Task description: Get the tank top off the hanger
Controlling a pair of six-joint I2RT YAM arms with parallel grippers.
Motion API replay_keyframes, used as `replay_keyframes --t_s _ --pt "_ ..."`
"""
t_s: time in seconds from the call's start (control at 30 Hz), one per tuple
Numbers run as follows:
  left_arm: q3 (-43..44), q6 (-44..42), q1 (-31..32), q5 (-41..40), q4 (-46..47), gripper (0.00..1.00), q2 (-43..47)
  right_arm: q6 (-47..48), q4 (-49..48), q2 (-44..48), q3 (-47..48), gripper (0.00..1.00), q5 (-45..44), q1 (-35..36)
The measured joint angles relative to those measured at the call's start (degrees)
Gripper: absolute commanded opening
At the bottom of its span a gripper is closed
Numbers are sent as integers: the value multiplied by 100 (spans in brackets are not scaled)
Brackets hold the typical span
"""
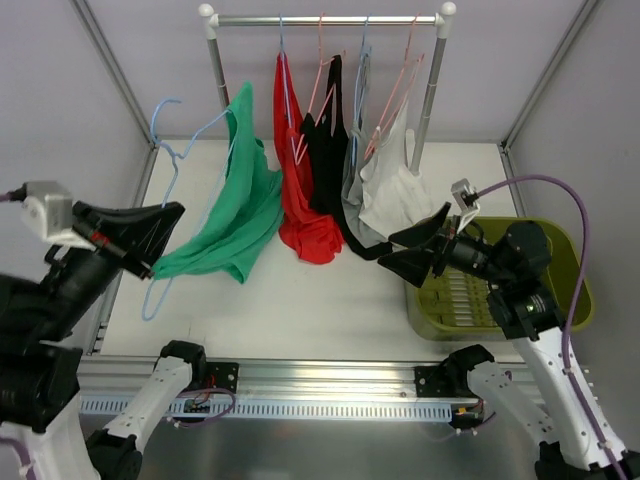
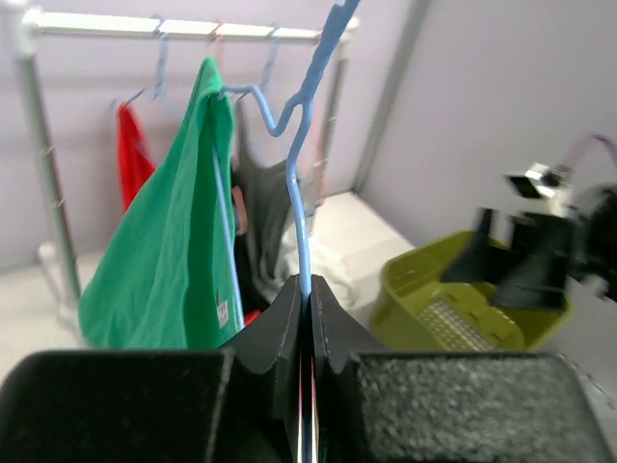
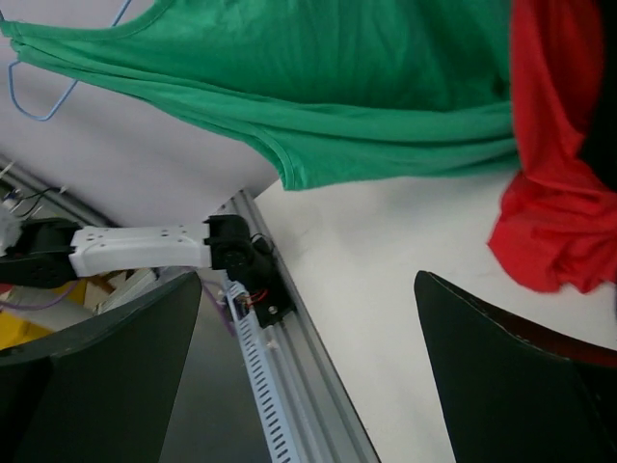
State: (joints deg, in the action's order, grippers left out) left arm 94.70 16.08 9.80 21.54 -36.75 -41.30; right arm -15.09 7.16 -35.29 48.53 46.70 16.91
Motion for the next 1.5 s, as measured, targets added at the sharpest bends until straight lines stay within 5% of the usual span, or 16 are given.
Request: replay_keyframes --t_s 0.3,0.6,0.67,0.73,0.8,0.87,1.0,1.07,1.5 --pt "391 348 -4 1554 50 0 601 638 -431 -1934 1832 92 -1104 2472" --pt "-404 802 -13 2000 4 0 605 1379 -704 -3368 2643 81 -3257 3539" --pt "-507 885 -13 2015 4 0 621 1480 -717 -3565 2643 67 -3539 3659" --pt "-599 962 -13 2044 9 0 656 1545 -752 -3755 2643 57 -3803 3738" --pt "-678 1027 -15 2076 11 0 699 1624 -802 -3869 2643 27 -3934 3748" --pt "-732 1056 -15 2094 42 0 715 1631 -844 -3939 2643 15 -4011 3773" --pt "-796 1058 -15 2031 57 0 745 1624 -907 -3945 2643 13 -4159 3792" --pt "-798 1058 -15 1996 59 0 754 1659 -920 -3943 2643 0 -4321 3799" --pt "-866 1051 -15 2308 153 0 603 1088 -804 -3246 2175 0 -5163 2702"
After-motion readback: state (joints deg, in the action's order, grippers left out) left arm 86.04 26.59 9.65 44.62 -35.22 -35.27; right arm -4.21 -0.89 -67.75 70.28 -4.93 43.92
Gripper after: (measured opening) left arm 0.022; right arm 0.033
